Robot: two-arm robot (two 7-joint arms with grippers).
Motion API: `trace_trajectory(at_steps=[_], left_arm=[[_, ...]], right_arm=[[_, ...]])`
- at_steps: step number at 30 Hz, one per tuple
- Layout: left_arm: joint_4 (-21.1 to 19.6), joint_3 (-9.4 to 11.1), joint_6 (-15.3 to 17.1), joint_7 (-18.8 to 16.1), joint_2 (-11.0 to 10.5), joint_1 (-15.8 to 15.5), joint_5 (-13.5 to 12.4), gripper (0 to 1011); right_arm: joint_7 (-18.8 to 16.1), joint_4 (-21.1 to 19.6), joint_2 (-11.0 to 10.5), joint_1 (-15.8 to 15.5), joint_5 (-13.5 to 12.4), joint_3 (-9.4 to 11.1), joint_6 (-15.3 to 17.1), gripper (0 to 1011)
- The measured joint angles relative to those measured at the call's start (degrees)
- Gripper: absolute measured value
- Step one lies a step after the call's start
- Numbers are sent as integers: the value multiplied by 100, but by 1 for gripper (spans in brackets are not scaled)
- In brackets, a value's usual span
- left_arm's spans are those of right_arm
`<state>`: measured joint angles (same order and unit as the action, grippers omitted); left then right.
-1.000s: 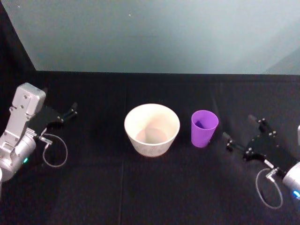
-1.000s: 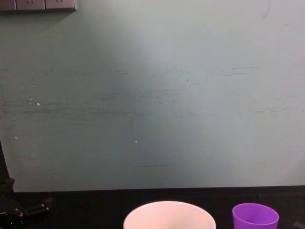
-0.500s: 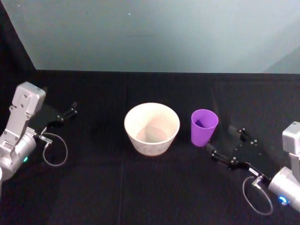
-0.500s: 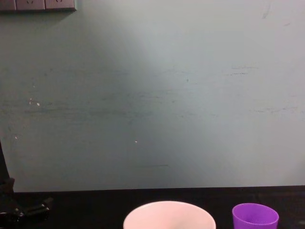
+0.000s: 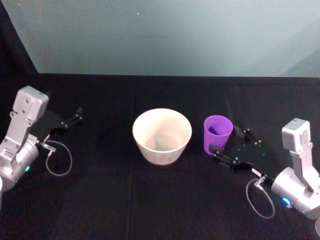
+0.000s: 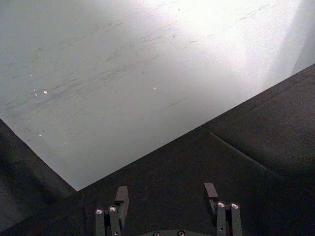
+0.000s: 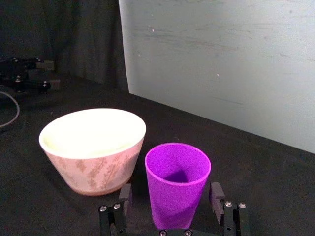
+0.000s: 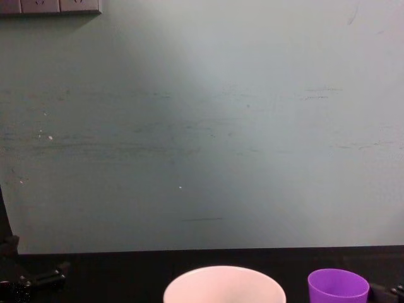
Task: Pick up the cup and pour the mung beans from the cup into the bowl.
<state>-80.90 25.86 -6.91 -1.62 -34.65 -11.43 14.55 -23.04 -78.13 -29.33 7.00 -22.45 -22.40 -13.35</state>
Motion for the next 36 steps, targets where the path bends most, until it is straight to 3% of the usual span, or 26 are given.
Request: trace_trajectory(at_steps=[14, 36], left_arm=[[0, 0, 0, 0, 0, 0, 0, 1000], [0, 0, 0, 0, 0, 0, 0, 1000]], right_arm=[[-177, 543, 426, 393, 139, 37, -69, 1003], [-308, 787, 721, 542, 321, 225, -48, 1003]])
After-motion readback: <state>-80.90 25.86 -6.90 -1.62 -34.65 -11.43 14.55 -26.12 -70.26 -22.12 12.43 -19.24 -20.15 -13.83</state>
